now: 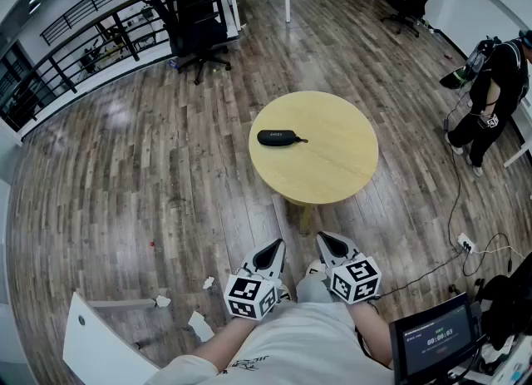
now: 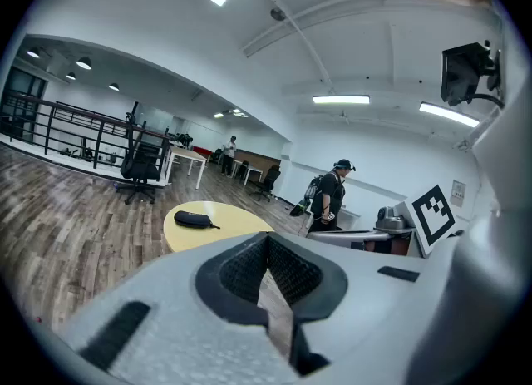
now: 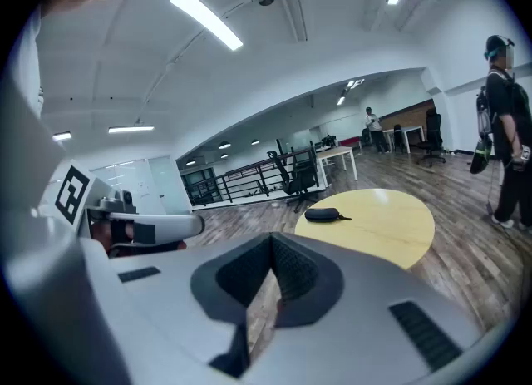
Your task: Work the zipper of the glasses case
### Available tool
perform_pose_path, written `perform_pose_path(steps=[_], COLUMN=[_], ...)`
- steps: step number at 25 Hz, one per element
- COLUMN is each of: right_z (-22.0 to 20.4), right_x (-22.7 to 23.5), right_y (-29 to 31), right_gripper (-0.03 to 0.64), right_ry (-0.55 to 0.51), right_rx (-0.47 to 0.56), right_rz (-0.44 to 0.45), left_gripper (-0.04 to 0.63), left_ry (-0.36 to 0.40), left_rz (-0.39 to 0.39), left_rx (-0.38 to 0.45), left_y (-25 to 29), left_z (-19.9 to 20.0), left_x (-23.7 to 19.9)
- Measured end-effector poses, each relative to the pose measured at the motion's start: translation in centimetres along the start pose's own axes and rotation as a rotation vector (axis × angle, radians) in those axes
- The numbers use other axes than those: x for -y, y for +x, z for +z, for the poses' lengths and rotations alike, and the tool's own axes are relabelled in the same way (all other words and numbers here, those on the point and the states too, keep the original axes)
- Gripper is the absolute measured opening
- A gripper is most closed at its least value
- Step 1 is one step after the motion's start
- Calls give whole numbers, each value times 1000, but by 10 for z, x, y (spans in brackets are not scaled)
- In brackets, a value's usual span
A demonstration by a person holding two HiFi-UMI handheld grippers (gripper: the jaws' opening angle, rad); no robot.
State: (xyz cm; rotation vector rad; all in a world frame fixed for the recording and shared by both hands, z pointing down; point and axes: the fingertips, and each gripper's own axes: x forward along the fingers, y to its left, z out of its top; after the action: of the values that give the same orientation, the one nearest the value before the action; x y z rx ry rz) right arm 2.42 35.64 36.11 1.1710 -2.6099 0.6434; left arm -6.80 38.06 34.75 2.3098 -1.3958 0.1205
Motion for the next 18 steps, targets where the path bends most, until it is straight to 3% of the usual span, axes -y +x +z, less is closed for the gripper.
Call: perform_pose_path(steps=[4,9,18], right_z=[8,24,99], right_x=[9,54,138], right_y=[24,80,160], right_gripper=[0,0,0], right_ry=[5,15,-49], right_rx=[2,-12,-4], right_rz=[0,22,93], left_gripper=[5,5,5], left_ry=[0,-7,25], left_rz=[11,45,106], left_rx=[-7,-11,34], left_y=[14,71,190], left_z=[7,22,96], left_x=[-20,-58,-98])
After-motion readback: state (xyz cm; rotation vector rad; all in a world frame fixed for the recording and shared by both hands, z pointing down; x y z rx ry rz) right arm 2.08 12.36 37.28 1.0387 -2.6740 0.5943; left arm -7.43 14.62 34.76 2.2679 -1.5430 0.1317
